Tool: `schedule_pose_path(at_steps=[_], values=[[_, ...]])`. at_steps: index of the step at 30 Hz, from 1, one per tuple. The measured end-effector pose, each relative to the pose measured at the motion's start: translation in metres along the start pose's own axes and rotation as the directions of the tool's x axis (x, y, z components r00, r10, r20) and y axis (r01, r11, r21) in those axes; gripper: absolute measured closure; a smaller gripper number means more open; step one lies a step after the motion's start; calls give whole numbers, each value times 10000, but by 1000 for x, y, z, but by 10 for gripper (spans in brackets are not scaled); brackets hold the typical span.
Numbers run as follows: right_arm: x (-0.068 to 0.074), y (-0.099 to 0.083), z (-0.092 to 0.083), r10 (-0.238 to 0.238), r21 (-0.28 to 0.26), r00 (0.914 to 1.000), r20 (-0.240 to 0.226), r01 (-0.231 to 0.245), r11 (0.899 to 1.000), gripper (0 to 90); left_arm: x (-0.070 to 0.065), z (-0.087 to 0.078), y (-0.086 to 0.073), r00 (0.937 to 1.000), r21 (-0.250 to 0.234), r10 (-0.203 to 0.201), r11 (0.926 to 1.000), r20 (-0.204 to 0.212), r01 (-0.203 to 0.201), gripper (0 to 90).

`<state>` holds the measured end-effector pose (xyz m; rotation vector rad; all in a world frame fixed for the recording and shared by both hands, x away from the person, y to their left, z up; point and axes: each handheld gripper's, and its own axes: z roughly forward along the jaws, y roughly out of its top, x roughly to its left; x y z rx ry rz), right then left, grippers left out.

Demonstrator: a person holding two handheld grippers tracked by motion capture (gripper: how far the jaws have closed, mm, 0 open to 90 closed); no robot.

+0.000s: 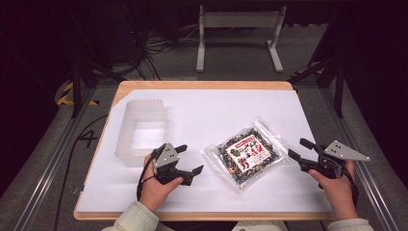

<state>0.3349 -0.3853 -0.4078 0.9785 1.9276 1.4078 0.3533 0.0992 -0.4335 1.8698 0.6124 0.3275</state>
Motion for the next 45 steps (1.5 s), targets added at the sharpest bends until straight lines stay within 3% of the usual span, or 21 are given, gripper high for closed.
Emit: schedule_pose_path(at_steps=[11,22,27,35,45], values=[[1,8,2,-241,-98,9992,-308,238,9997,319,1,-1,-1,9999,26,-91,10000,-77,91,93],[0,28,11,-461,13,9935,-1044,465,9989,283,1,-1,-1,9999,133,-135,9998,-72,136,89],[-3,34,19,-411,222,9903,-1327,444,9988,277,3,-1,-2,9998,63,-17,10000,173,16,68],[-4,42,32,-551,182,9902,-1286,579,9982,272,3,-2,-2,9997,-12,-195,9998,127,195,65],[-7,41,47,-198,393,9905,-1361,254,9989,276,4,-1,-2,9999,-6,-64,10000,137,64,65]])
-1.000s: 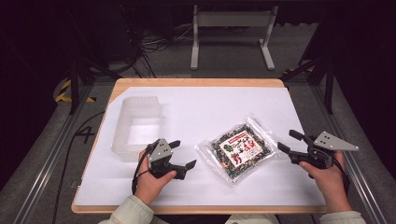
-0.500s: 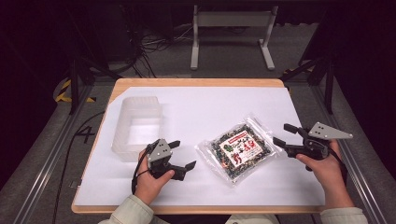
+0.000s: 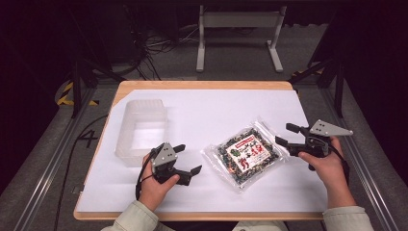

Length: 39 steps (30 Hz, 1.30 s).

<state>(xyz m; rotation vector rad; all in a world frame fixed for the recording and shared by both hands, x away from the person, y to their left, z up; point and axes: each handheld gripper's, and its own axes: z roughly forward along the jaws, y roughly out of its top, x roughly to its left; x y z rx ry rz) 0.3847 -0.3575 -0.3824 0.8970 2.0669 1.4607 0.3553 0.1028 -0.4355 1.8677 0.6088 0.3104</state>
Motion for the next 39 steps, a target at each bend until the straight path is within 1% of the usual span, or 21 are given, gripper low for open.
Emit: schedule_pose_path(at_steps=[2,5,6,7,9,11,13,15,18,22,24,25,28,29,33,34,37,39], values=[[-1,-4,2,77,129,10000,38,-78,9999,275,0,0,0,10000,-43,94,9999,16,-94,64],[-2,-9,5,97,267,9998,152,-101,9996,276,0,-1,0,10000,-84,79,9999,30,-78,62],[-3,-12,6,185,315,9997,178,-190,9993,276,0,0,0,9999,-69,103,9999,47,-102,62],[-5,-17,9,252,529,9993,272,-266,9982,276,0,0,0,9999,-63,123,9999,23,-123,62],[-5,-19,9,312,601,9990,309,-330,9976,275,0,0,0,9999,-57,122,9999,17,-122,60],[-7,-24,12,378,799,9985,387,-408,9960,270,0,0,0,9999,-48,104,9999,43,-104,60],[-9,-28,14,438,1024,9981,443,-481,9936,265,0,0,0,9999,-22,81,10000,123,-81,54],[-9,-30,15,419,1234,9974,591,-490,9911,264,0,1,0,9997,-20,142,9999,180,-142,44],[-10,-34,18,360,1589,9960,819,-488,9861,263,0,1,0,9997,30,122,9999,223,-123,34],[-12,-38,19,589,1817,9936,964,-757,9804,260,1,2,-1,9996,75,163,9998,248,-164,32],[-13,-40,20,782,1969,9922,967,-960,9757,253,0,2,-1,9995,113,128,9999,274,-131,32],[-13,-42,22,897,2100,9918,909,-1072,9718,252,1,2,-1,9995,175,158,9997,287,-163,31],[-13,-45,24,933,2365,9915,908,-1125,9651,250,1,2,-1,9994,247,186,9995,277,-193,23],[-13,-46,24,944,2416,9914,907,-1139,9637,249,1,2,-2,9995,265,119,9996,293,-127,23],[-15,-49,24,1144,2563,9891,930,-1348,9571,244,2,2,-2,9996,296,114,9995,277,-122,23],[-15,-49,24,1144,2563,9891,930,-1348,9571,244,2,2,-2,9996,296,114,9995,277,-122,23],[-15,-51,24,1284,2679,9882,832,-1463,9523,243,1,2,-2,9995,308,142,9994,290,-151,23],[-14,-51,24,1290,2762,9889,731,-1444,9502,243,2,2,-2,9994,355,192,9992,288,-202,23]])
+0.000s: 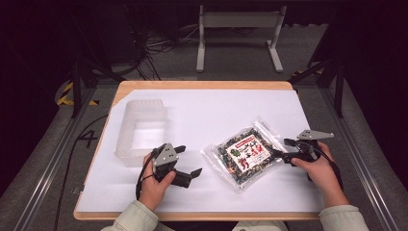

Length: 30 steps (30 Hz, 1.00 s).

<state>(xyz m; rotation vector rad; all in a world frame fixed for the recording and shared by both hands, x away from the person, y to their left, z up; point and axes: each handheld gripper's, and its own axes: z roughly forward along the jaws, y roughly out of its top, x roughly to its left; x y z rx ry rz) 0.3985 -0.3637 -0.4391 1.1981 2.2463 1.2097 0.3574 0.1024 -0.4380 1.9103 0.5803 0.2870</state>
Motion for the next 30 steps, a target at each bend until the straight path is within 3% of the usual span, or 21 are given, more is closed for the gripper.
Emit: schedule_pose_path(at_steps=[12,17,24,26,30], values=[[1,-3,0,248,265,9991,-330,-239,9994,261,0,1,0,10000,12,-13,10000,21,13,24],[0,-4,0,421,569,9974,-588,-388,9976,360,-1,1,0,10000,68,-7,10000,25,7,24],[-1,-6,-5,755,397,9951,-636,-730,9965,529,-1,2,0,10000,101,18,9999,29,-18,23],[-2,-6,-6,1023,426,9915,-809,-991,9942,626,-1,2,0,10000,117,7,9999,34,-7,23],[-3,-9,-7,1585,420,9818,-1043,-1549,9870,680,-2,3,-1,10000,141,43,9999,7,-43,24]])
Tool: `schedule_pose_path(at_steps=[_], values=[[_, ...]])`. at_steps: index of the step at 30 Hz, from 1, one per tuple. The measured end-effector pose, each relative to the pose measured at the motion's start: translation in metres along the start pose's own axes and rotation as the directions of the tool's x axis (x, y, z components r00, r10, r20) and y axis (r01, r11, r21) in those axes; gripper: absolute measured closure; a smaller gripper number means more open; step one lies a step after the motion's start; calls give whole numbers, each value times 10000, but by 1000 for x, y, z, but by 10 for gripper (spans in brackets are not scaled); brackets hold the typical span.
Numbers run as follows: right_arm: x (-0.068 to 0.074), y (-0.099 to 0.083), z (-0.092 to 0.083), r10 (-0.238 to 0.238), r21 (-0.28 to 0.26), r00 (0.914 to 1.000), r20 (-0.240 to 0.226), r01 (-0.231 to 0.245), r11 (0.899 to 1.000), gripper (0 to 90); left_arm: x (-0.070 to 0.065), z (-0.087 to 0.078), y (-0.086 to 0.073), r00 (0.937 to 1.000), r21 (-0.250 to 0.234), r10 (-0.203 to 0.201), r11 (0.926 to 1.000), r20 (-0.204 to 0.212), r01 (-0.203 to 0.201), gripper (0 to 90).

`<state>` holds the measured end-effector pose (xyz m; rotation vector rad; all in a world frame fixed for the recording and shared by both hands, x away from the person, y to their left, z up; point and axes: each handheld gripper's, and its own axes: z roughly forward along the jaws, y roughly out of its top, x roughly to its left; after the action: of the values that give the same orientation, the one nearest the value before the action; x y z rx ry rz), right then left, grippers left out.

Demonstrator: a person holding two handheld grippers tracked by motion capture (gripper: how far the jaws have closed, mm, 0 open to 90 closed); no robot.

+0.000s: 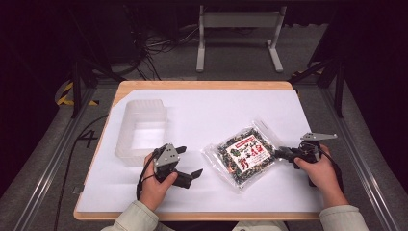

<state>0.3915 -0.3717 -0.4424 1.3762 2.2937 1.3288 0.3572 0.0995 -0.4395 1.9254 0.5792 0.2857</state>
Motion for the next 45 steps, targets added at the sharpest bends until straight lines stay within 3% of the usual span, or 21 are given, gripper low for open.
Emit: schedule_pose_path(at_steps=[10,11,13,20,24,28,33,41,45], values=[[5,-1,0,264,-197,9991,325,-257,9995,718,-1,1,0,10000,32,-26,10000,-21,26,25],[6,-1,-1,237,-270,9981,570,-221,9994,837,-1,1,0,10000,42,-41,10000,-15,41,25],[6,0,-3,154,-355,9970,759,-127,9993,900,-1,1,0,10000,48,-38,10000,-21,38,25],[17,5,-4,-464,-321,9885,1441,516,9982,900,-2,1,1,10000,-70,-66,10000,-29,66,25],[24,11,-11,-576,-804,9871,1497,702,9943,900,-4,3,6,9995,-243,95,9997,-303,-102,39],[33,18,-20,-797,-1325,9868,1413,986,9863,900,-9,3,13,9990,-286,182,9994,-403,-194,49],[45,29,-35,-883,-1963,9913,973,1061,9748,900,-10,-1,18,9986,-311,256,9992,-453,-270,57],[68,44,-52,-1553,-2447,9847,789,1702,9546,900,-11,-10,27,9974,-349,206,9991,-695,-231,82],[78,50,-60,-1851,-2658,9797,771,1992,9432,900,-13,-12,34,9920,-26,577,9983,-1119,-583,84]])
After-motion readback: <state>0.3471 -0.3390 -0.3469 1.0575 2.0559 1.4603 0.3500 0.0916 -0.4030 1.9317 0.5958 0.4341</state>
